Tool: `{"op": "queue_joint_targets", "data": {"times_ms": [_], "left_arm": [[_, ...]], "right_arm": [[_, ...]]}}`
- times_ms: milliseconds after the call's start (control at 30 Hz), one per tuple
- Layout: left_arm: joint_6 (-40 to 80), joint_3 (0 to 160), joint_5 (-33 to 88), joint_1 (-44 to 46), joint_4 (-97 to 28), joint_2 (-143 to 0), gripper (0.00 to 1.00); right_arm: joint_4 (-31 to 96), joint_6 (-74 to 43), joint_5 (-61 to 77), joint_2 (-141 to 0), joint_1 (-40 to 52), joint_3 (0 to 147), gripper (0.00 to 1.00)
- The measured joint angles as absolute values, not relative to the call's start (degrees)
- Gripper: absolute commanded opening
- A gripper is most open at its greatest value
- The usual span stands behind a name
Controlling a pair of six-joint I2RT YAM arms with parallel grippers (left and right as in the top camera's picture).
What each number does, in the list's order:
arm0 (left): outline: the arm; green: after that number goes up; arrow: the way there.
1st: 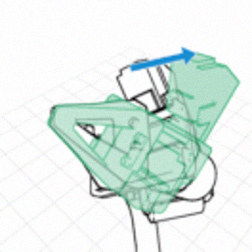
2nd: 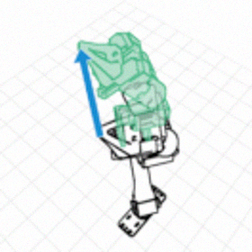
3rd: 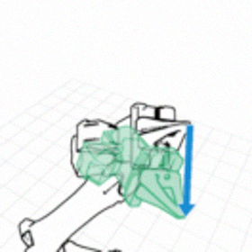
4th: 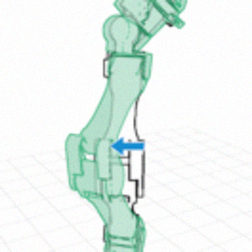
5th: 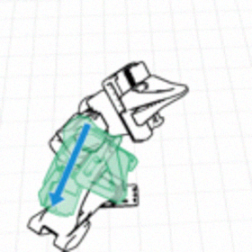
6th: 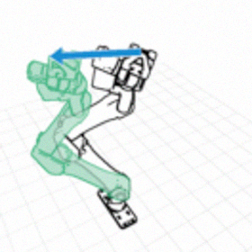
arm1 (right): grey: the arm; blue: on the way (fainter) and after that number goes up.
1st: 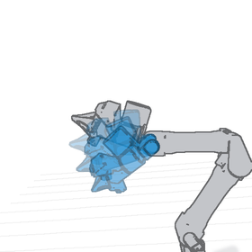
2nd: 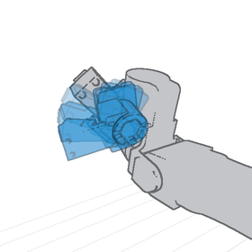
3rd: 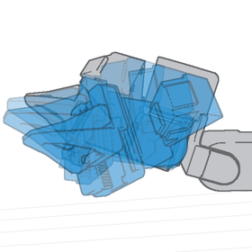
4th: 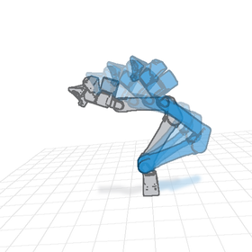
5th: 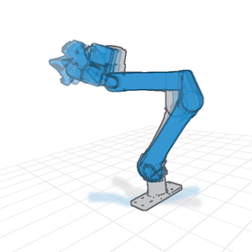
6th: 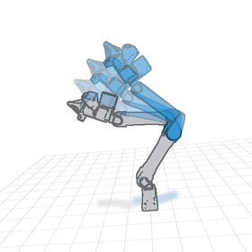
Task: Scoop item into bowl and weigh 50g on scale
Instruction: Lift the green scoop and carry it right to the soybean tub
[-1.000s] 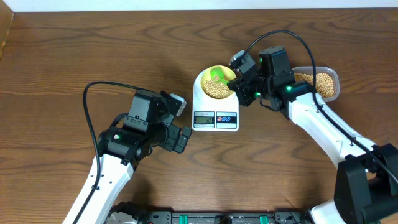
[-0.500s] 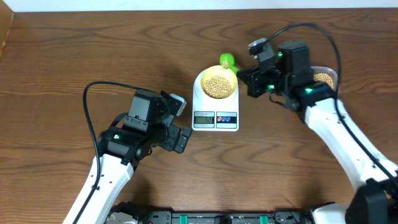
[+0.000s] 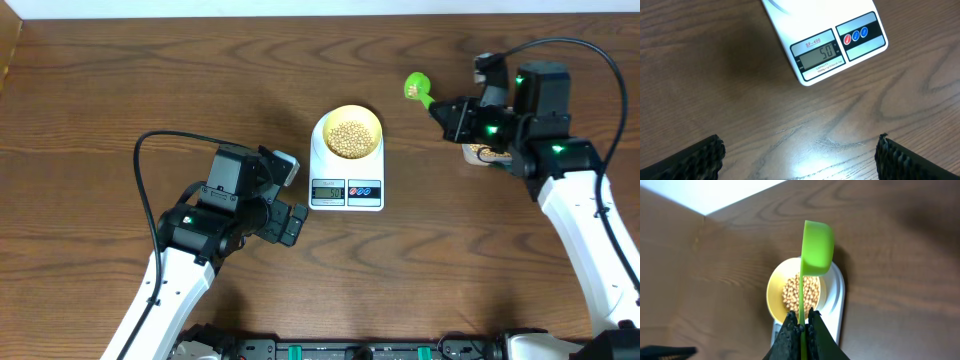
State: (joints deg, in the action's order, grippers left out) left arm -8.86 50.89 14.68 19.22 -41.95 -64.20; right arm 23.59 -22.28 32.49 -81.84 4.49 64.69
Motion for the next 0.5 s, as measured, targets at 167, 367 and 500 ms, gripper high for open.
{"op": "queue_joint_targets", "data": {"times_ms": [167, 367, 500], "left_arm": [[-8.9, 50.9, 14.7, 19.2, -42.0, -64.2, 0.98], [-8.9, 50.9, 14.7, 19.2, -42.0, -64.2, 0.98], [-8.9, 50.9, 14.7, 19.2, -41.9, -64.2, 0.98]], "right_arm": [[25.7, -28.1, 35.0, -81.8, 0.9, 64.7, 0.01], [29.5, -30.4, 36.1, -81.8, -3.4, 64.7, 0.01], [34.2, -31.1, 36.5, -81.8, -7.4, 64.7, 0.02]]}}
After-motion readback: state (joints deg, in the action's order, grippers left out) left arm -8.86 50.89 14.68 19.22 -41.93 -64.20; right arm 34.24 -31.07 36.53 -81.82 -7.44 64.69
